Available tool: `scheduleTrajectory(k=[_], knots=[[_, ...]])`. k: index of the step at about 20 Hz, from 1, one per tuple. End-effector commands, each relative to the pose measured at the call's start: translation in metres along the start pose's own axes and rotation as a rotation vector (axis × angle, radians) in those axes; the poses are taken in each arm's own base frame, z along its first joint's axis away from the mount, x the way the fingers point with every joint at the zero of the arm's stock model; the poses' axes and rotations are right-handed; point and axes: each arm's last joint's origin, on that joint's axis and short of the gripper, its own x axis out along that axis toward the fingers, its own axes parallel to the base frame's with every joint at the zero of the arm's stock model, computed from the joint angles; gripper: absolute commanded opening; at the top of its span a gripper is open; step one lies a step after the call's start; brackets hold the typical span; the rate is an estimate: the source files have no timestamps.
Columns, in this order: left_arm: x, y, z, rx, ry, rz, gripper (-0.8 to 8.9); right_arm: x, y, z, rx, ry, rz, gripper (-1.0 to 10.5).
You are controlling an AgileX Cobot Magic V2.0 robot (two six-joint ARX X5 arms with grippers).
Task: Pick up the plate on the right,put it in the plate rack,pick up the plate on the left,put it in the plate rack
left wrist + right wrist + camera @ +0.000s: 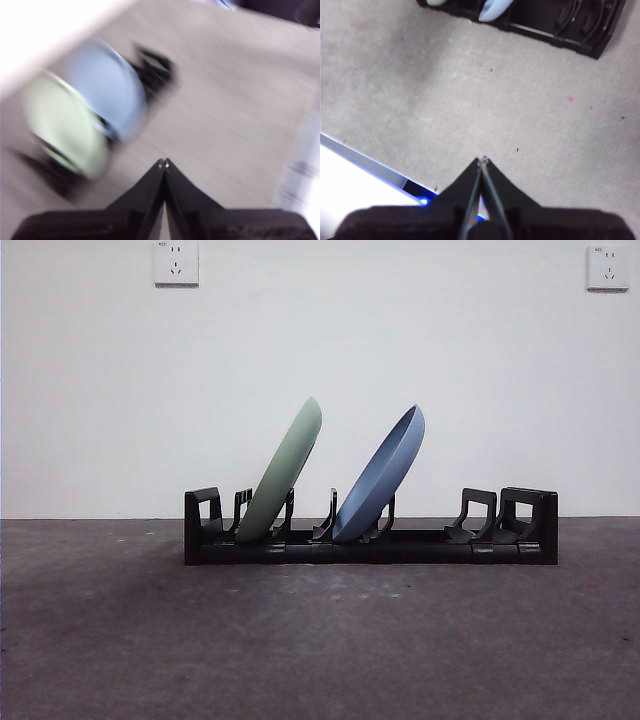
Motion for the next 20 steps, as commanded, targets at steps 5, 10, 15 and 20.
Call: scheduleTrajectory(k=[5, 10, 15, 20], knots=[[-0.034, 0.051, -0.009, 0.111, -0.196, 0.236, -0.04, 0.028, -0.006, 0.019, 0.014, 0.036, -0.003, 0.0], [-0.043, 0.056, -0.072, 0.13, -0.32, 0.52, -0.04, 0.044, -0.011, 0.038, 0.002, -0.024, -0.005, 0.0], [-0.011, 0.041, -0.172, 0.003, -0.327, 0.648, -0.04, 0.054, -0.013, 0.057, -0.022, -0.141, -0.01, 0.0], [0.014, 0.031, -0.234, -0.149, -0.268, 0.661, -0.04, 0.055, -0.014, 0.068, -0.04, -0.235, -0.031, 0.0]])
